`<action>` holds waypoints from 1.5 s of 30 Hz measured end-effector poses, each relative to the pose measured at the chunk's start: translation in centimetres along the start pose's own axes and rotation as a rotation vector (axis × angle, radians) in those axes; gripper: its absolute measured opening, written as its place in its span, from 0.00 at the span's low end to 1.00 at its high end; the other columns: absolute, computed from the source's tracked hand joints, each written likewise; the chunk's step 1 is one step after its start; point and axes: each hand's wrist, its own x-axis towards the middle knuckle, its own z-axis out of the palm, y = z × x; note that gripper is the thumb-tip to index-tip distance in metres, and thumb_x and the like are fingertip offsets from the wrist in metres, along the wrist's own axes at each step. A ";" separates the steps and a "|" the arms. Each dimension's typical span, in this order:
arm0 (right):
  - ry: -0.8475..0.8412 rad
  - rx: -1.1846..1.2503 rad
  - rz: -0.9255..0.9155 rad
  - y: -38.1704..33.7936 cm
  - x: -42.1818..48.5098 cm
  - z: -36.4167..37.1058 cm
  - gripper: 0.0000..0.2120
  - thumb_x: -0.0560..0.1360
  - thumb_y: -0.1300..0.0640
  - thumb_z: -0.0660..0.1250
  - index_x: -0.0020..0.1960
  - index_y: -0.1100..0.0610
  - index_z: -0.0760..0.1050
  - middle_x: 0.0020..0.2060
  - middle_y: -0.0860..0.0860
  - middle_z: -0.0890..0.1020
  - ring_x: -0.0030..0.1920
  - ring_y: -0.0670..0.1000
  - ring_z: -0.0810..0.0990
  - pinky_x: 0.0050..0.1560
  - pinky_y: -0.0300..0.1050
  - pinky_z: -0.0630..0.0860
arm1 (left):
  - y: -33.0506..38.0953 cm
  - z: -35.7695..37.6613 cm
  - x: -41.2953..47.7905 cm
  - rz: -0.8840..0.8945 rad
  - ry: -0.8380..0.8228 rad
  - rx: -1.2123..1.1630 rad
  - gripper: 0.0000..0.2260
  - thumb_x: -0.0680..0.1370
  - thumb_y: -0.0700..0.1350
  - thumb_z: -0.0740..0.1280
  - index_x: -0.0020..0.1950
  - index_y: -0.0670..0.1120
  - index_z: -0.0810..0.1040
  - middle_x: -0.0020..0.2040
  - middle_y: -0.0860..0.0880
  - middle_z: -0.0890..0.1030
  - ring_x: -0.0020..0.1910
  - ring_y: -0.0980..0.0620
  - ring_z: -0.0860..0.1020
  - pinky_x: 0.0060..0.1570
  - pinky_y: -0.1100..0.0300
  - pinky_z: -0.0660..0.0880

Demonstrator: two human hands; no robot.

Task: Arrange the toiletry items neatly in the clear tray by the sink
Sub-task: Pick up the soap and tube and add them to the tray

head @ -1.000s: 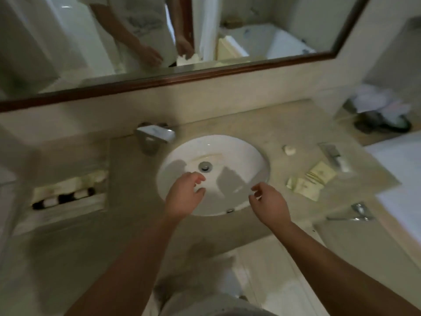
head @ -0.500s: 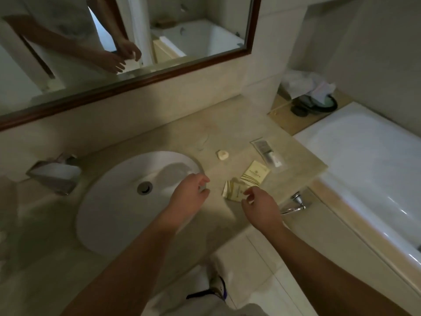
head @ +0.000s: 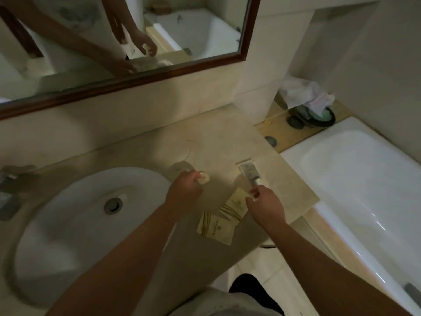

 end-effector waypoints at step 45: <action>-0.487 0.159 -0.743 -15.0 -11.7 5.4 0.09 0.71 0.49 0.70 0.49 0.51 0.76 0.41 0.50 0.83 0.43 0.56 0.81 0.40 0.44 0.72 | -3.0 -8.4 -24.0 -0.618 0.824 -0.693 0.08 0.71 0.40 0.74 0.41 0.43 0.76 0.34 0.47 0.77 0.28 0.52 0.77 0.37 0.56 0.75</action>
